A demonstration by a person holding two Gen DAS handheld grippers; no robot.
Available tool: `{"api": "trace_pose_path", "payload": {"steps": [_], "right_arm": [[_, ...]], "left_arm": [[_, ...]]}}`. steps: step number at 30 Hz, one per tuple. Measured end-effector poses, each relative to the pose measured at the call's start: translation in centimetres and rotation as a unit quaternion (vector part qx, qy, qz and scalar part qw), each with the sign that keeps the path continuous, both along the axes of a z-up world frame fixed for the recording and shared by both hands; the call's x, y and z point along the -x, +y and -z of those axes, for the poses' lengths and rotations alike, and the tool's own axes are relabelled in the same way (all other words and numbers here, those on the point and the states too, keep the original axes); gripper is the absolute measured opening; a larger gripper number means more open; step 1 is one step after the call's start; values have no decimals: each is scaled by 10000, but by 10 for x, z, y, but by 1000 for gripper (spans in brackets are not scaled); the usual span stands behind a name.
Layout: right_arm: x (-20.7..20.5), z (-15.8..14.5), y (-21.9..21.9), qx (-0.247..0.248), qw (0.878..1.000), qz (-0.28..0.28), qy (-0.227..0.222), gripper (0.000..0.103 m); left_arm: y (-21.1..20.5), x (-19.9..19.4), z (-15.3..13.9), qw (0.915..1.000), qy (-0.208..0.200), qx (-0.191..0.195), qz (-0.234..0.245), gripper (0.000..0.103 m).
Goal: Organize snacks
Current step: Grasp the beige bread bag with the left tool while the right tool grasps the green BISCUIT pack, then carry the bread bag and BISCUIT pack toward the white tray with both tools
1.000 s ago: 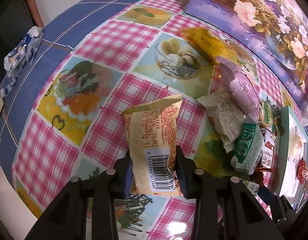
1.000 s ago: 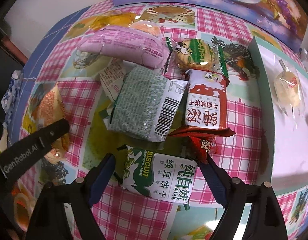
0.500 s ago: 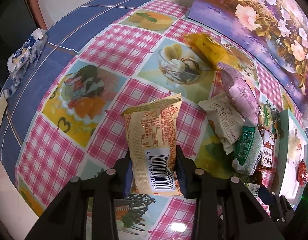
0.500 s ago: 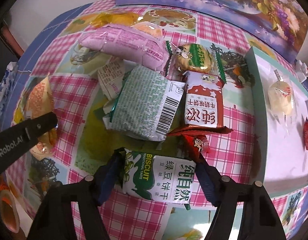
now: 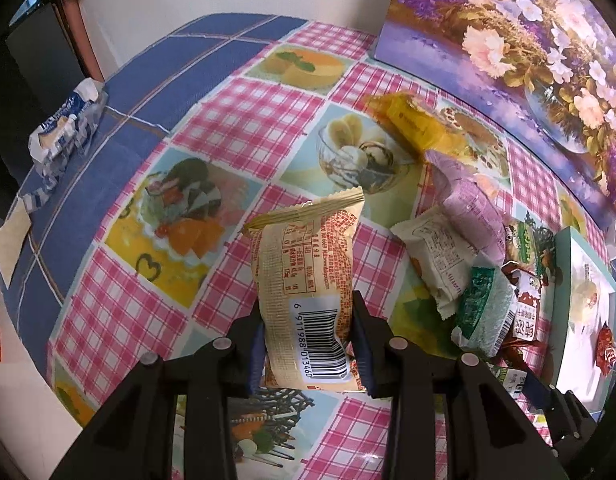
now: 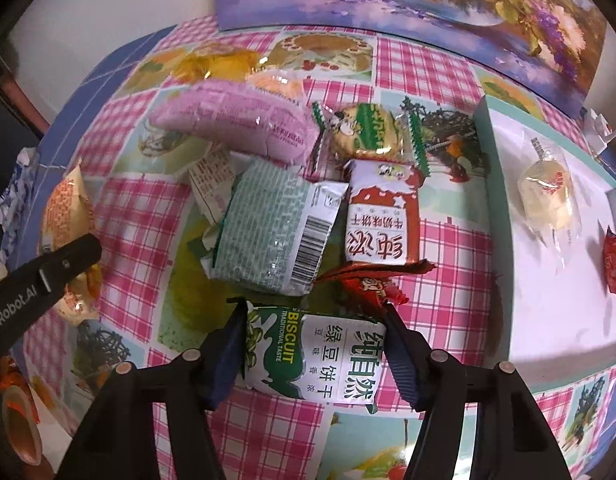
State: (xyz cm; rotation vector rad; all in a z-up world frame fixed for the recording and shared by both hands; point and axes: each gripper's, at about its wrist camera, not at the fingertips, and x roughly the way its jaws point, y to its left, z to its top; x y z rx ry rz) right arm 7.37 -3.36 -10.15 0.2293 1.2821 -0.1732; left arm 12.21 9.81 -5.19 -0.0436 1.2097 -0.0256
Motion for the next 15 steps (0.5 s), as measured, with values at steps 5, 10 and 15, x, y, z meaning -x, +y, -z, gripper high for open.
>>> {"api": "trace_pose_path", "payload": {"steps": [5, 10, 15], "right_arm": [[-2, -28, -13, -7, 9996, 56, -287, 67], [8, -58, -41, -30, 9986, 143, -516, 67], [12, -76, -59, -50, 9971, 297, -693, 66]], "left_arm": [[-2, 3, -12, 9997, -191, -137, 1, 39], [-6, 7, -25, 9989, -389, -265, 18, 39], [-18, 13, -38, 9975, -600, -365, 125, 39]]}}
